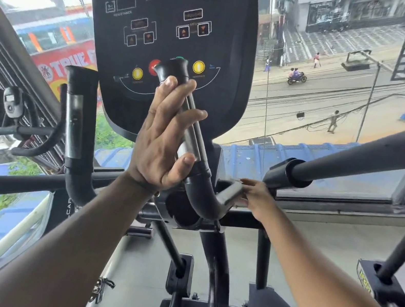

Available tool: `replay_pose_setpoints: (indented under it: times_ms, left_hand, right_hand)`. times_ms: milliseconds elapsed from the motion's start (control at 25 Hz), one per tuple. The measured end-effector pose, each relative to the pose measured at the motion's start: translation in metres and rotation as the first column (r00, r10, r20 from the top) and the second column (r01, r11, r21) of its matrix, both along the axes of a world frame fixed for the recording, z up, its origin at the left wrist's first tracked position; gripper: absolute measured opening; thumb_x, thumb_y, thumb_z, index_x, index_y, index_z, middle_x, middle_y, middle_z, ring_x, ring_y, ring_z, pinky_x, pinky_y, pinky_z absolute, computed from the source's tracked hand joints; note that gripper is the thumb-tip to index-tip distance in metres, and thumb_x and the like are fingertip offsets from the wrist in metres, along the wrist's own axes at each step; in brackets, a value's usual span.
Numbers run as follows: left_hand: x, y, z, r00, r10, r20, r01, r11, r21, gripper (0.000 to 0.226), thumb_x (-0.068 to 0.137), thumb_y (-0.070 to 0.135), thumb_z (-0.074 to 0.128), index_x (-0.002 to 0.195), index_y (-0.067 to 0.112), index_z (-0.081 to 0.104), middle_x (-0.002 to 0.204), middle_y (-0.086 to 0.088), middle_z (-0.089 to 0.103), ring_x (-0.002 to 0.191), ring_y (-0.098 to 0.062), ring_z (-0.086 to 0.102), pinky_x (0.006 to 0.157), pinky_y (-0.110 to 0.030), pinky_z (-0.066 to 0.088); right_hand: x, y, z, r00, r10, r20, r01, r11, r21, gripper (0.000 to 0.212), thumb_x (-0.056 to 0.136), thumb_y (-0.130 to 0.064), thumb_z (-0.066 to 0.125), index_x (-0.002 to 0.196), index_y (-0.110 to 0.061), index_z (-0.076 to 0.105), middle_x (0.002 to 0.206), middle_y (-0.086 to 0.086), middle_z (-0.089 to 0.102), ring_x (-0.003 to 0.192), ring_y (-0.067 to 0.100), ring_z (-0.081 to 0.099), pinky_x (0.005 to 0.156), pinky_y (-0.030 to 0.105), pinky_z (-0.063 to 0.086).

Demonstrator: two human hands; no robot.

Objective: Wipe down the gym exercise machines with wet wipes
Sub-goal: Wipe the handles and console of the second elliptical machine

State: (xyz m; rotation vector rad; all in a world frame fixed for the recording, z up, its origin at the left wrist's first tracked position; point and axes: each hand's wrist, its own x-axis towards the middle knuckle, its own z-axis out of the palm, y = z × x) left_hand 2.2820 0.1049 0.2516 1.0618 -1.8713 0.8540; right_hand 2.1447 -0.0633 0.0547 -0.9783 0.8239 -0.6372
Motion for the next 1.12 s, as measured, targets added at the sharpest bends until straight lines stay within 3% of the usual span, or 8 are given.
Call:
replay_pose_setpoints:
  times_ms: [160, 240, 360, 480, 640, 760, 1000, 1120]
  left_hand:
    - [-0.001, -0.001, -0.001, 1.0, -0.011, -0.012, 0.011, 1.0, -0.013, 0.063, 0.106, 0.054, 0.023, 0.12, 0.002, 0.056, 0.148, -0.025, 0.039, 0.159, -0.015, 0.013, 0.127, -0.051, 0.013]
    - [-0.001, -0.001, -0.001, 1.0, -0.011, -0.01, 0.011, 1.0, -0.016, 0.063, 0.106, 0.053, 0.023, 0.12, 0.002, 0.056, 0.148, -0.025, 0.039, 0.159, -0.014, 0.013, 0.127, -0.05, 0.013]
    - [-0.003, 0.002, -0.002, 1.0, 0.003, -0.007, -0.003, 1.0, -0.007, 0.063, 0.106, 0.053, 0.023, 0.121, 0.002, 0.056, 0.149, -0.025, 0.038, 0.16, -0.015, 0.012, 0.127, -0.051, 0.013]
    - [-0.004, 0.003, -0.001, 1.0, 0.001, -0.008, -0.001, 1.0, 0.003, 0.064, 0.107, 0.054, 0.023, 0.122, 0.001, 0.056, 0.15, -0.026, 0.039, 0.16, -0.017, 0.013, 0.127, -0.05, 0.012]
    - [-0.003, 0.003, -0.003, 1.0, 0.01, 0.003, -0.01, 1.0, -0.013, 0.064, 0.107, 0.053, 0.023, 0.123, 0.001, 0.056, 0.148, -0.029, 0.043, 0.159, -0.02, 0.016, 0.127, -0.051, 0.014]
    - [-0.003, 0.002, -0.002, 1.0, 0.011, -0.001, -0.011, 1.0, -0.027, 0.064, 0.107, 0.054, 0.022, 0.122, 0.002, 0.056, 0.149, -0.026, 0.041, 0.159, -0.018, 0.015, 0.127, -0.051, 0.014]
    - [-0.001, 0.001, -0.005, 1.0, 0.011, -0.008, -0.011, 1.0, -0.021, 0.066, 0.107, 0.056, 0.021, 0.122, 0.002, 0.056, 0.149, -0.025, 0.04, 0.159, -0.018, 0.016, 0.127, -0.051, 0.013]
    - [-0.002, 0.001, -0.005, 1.0, 0.01, -0.006, -0.01, 1.0, -0.028, 0.065, 0.107, 0.055, 0.021, 0.122, 0.002, 0.056, 0.15, -0.025, 0.04, 0.159, -0.018, 0.016, 0.127, -0.051, 0.013]
  right_hand:
    - [-0.012, 0.033, -0.003, 0.926, -0.359, -0.118, 0.333, 0.922, -0.198, 0.008, 0.093, -0.002, 0.068, 0.096, -0.007, 0.073, 0.094, 0.009, 0.074, 0.077, 0.015, 0.07, 0.076, 0.039, 0.064]
    - [-0.022, 0.043, 0.006, 0.881, -0.421, -0.216, 0.239, 0.79, -0.565, 0.012, 0.093, -0.01, 0.069, 0.099, -0.015, 0.078, 0.092, -0.005, 0.072, 0.077, 0.007, 0.066, 0.073, 0.03, 0.058]
    - [-0.025, 0.031, 0.023, 0.889, -0.339, -0.308, -0.022, 0.64, -0.768, 0.016, 0.094, -0.009, 0.066, 0.101, -0.014, 0.079, 0.1, -0.003, 0.07, 0.086, 0.013, 0.066, 0.078, 0.027, 0.052]
    - [-0.023, 0.012, 0.024, 0.865, -0.266, -0.426, -0.15, 0.674, -0.723, 0.015, 0.093, -0.008, 0.065, 0.101, -0.007, 0.078, 0.105, 0.01, 0.076, 0.095, 0.022, 0.069, 0.08, 0.027, 0.051]
    - [-0.024, 0.034, 0.016, 0.904, -0.289, -0.314, 0.118, 0.877, -0.465, 0.006, 0.088, -0.007, 0.073, 0.087, -0.013, 0.072, 0.092, 0.012, 0.076, 0.085, 0.023, 0.075, 0.076, 0.031, 0.063]
    - [-0.028, 0.058, 0.019, 0.863, -0.44, -0.249, 0.165, 0.711, -0.684, 0.012, 0.093, -0.011, 0.068, 0.099, -0.018, 0.076, 0.094, 0.0, 0.071, 0.076, 0.008, 0.066, 0.065, 0.007, 0.047]
    - [-0.033, 0.068, 0.03, 0.866, -0.419, -0.272, 0.155, 0.743, -0.651, 0.019, 0.096, -0.019, 0.066, 0.109, -0.011, 0.076, 0.102, 0.007, 0.076, 0.085, 0.018, 0.07, 0.076, 0.03, 0.058]
    - [-0.044, 0.098, 0.054, 0.88, -0.412, -0.236, 0.076, 0.612, -0.787, 0.019, 0.097, -0.015, 0.064, 0.11, -0.016, 0.077, 0.1, -0.002, 0.066, 0.085, 0.014, 0.064, 0.082, 0.03, 0.054]
